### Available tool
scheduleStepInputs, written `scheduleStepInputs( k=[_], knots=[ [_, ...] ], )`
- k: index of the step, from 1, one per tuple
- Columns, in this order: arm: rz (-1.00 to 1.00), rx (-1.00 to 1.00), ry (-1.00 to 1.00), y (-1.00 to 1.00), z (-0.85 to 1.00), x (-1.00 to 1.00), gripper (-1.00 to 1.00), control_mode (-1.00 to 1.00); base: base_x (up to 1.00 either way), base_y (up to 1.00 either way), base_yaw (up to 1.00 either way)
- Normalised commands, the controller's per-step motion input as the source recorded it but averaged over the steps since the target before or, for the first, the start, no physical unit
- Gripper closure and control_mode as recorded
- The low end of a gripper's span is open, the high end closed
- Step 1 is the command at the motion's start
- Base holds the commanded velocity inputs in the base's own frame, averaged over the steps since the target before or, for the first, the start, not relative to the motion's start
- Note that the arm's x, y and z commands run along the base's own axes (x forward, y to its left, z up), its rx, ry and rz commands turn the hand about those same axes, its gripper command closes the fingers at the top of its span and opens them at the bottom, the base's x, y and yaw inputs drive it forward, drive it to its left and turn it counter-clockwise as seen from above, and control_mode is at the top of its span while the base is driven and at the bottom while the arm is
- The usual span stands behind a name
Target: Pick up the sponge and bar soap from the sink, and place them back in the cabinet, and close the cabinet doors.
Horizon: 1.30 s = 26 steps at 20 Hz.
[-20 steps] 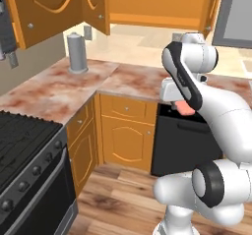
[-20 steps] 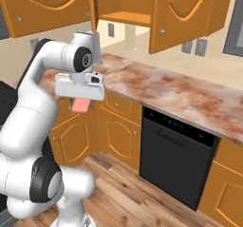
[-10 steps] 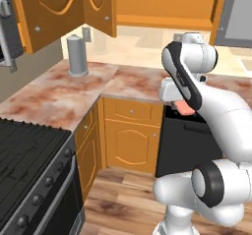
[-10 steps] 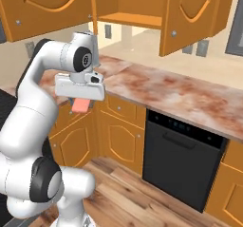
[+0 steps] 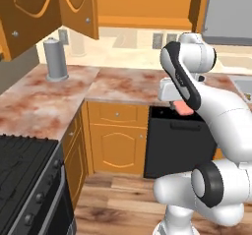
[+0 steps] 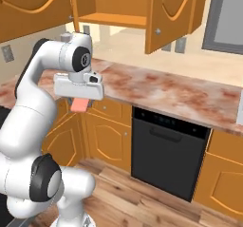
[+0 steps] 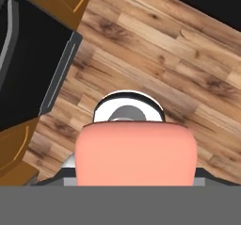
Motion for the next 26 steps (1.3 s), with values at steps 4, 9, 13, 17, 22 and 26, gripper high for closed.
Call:
scheduleStepInputs(
  k=[4, 9, 13, 17, 22, 26],
  knots=[
    [0.00, 0.00, 0.00, 0.00, 0.00, 0.00, 1.00, 1.00, 0.24, 0.05, -0.31],
    [0.00, 0.00, 0.00, 0.00, 0.00, 0.00, 1.00, 1.00, 0.46, 0.23, -0.12],
    [0.00, 0.00, 0.00, 0.00, 0.00, 0.00, 1.00, 1.00, 0.65, 0.03, -0.01],
    [0.00, 0.00, 0.00, 0.00, 0.00, 0.00, 1.00, 1.00, 0.63, 0.00, 0.00],
    [0.00, 0.00, 0.00, 0.00, 0.00, 0.00, 1.00, 1.00, 0.42, 0.17, 0.00],
    [0.00, 0.00, 0.00, 0.00, 0.00, 0.00, 1.00, 1.00, 0.46, 0.32, 0.02]
  ],
)
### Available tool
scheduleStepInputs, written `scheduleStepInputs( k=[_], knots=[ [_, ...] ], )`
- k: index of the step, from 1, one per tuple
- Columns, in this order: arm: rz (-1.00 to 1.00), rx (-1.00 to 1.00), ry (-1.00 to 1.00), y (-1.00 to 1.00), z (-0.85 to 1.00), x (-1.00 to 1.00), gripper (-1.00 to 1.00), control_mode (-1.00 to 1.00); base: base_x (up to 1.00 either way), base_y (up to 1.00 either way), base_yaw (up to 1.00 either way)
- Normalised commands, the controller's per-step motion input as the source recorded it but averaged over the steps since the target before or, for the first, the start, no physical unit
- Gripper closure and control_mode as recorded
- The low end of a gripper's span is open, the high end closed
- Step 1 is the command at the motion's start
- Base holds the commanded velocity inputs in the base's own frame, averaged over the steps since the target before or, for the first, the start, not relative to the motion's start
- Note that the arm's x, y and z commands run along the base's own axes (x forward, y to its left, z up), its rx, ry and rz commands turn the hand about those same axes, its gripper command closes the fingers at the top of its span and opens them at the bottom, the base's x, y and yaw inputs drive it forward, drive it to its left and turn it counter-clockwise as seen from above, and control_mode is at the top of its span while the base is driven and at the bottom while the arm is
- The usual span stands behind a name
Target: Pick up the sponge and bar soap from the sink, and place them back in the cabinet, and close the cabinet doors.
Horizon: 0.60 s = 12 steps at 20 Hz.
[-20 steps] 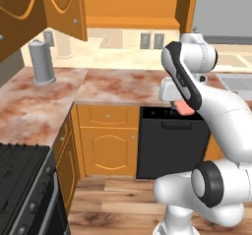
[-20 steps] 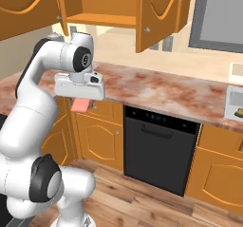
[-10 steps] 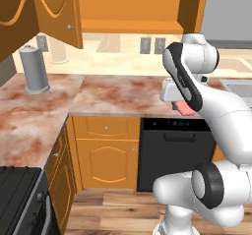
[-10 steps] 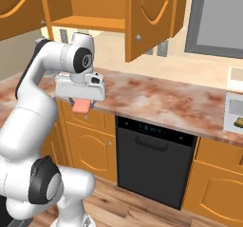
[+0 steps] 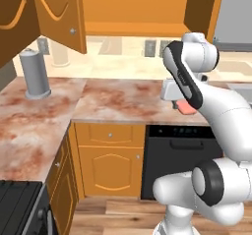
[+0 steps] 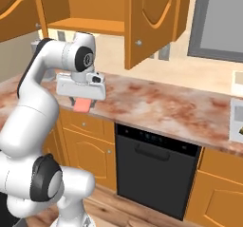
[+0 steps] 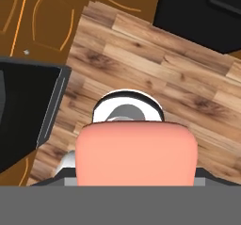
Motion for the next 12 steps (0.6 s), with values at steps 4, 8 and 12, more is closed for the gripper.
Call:
scheduleStepInputs(
  k=[4, 8, 12],
  knots=[
    [0.00, 0.00, 0.00, 0.00, 0.00, 0.00, 1.00, 1.00, 0.57, 0.30, 0.06],
    [0.00, 0.00, 0.00, 0.00, 0.00, 0.00, 1.00, 1.00, 0.60, 0.11, 0.10],
    [0.00, 0.00, 0.00, 0.00, 0.00, 0.00, 1.00, 1.00, 0.56, 0.00, 0.09]
  ],
)
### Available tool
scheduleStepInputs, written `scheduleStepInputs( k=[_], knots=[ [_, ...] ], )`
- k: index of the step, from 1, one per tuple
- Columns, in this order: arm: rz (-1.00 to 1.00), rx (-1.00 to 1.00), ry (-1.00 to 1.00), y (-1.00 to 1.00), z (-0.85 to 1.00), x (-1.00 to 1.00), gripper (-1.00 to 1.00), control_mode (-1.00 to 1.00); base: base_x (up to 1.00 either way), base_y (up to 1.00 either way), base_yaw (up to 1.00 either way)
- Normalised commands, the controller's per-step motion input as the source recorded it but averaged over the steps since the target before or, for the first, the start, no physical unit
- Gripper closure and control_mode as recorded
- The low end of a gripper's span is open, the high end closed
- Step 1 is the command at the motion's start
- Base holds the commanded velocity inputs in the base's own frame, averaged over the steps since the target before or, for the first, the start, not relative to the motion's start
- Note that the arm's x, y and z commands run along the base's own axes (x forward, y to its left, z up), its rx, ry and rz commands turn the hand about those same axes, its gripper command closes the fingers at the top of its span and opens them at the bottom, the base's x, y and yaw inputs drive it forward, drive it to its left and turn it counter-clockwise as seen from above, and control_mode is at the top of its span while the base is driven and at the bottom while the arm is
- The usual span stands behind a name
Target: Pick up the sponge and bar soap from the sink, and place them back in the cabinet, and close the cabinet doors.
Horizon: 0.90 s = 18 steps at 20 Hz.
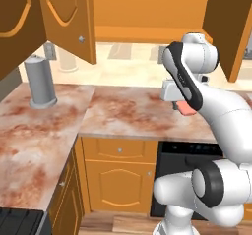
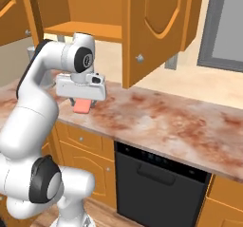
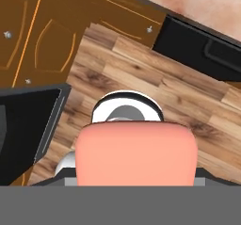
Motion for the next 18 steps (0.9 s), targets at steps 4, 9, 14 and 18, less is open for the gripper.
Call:
scheduleStepInputs(
  k=[4, 9, 14, 18],
  knots=[
    [0.00, 0.00, 0.00, 0.00, 0.00, 0.00, 1.00, 1.00, 0.50, 0.00, 0.06],
    [0.00, 0.00, 0.00, 0.00, 0.00, 0.00, 1.00, 1.00, 0.33, 0.05, 0.05],
    [0.00, 0.00, 0.00, 0.00, 0.00, 0.00, 1.00, 1.00, 0.40, 0.07, 0.10],
    [0.00, 0.00, 0.00, 0.00, 0.00, 0.00, 1.00, 1.00, 0.55, 0.04, 0.13]
  ],
)
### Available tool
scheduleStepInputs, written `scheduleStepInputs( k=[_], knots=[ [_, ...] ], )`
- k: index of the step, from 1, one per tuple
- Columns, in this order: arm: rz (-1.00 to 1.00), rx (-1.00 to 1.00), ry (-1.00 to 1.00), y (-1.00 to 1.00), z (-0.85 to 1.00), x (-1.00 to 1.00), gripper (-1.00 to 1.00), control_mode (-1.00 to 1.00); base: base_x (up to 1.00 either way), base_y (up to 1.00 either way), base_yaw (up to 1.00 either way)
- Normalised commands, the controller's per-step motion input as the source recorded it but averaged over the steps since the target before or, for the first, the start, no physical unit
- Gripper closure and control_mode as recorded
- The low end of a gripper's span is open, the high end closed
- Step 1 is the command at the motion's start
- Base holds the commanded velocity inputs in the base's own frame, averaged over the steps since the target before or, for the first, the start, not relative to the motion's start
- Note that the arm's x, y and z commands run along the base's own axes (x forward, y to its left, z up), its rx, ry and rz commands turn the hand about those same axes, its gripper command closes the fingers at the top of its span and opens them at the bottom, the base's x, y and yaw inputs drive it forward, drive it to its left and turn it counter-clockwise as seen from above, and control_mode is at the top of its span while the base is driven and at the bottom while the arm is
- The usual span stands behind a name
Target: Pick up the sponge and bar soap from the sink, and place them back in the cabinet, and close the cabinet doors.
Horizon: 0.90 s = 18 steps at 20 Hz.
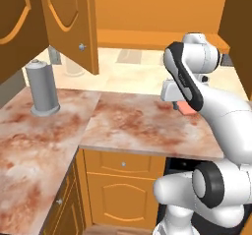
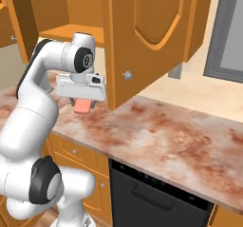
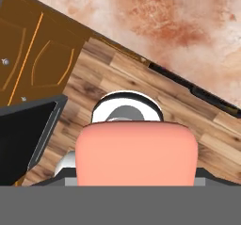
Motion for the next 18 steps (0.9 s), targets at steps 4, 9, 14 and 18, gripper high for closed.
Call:
scheduleStepInputs(
  k=[4, 9, 14, 18],
  knots=[
    [0.00, 0.00, 0.00, 0.00, 0.00, 0.00, 1.00, 1.00, 0.50, 0.01, 0.11],
    [0.00, 0.00, 0.00, 0.00, 0.00, 0.00, 1.00, 1.00, 0.37, 0.11, 0.09],
    [0.00, 0.00, 0.00, 0.00, 0.00, 0.00, 1.00, 1.00, 0.33, 0.22, 0.07],
    [0.00, 0.00, 0.00, 0.00, 0.00, 0.00, 1.00, 1.00, 0.30, 0.30, 0.06]
  ],
)
